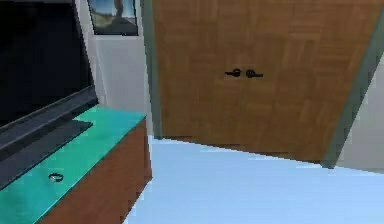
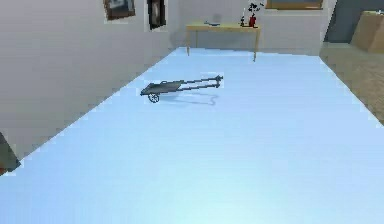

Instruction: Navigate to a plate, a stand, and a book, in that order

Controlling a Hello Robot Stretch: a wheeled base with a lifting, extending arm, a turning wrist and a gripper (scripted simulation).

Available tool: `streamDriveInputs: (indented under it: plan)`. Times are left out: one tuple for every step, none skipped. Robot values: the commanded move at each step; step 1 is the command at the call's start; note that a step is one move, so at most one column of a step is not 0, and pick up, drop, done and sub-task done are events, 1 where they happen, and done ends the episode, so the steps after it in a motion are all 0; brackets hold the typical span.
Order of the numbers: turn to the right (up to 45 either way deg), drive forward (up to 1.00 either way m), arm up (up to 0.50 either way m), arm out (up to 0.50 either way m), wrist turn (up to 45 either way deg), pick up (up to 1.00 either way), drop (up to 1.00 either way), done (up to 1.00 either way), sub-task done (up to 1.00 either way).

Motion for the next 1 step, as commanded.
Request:
streamDriveInputs:
  plan:
    - [45.0, 0.0, 0.0, 0.0, 0.0, 0.0, 0.0, 0.0, 0.0]
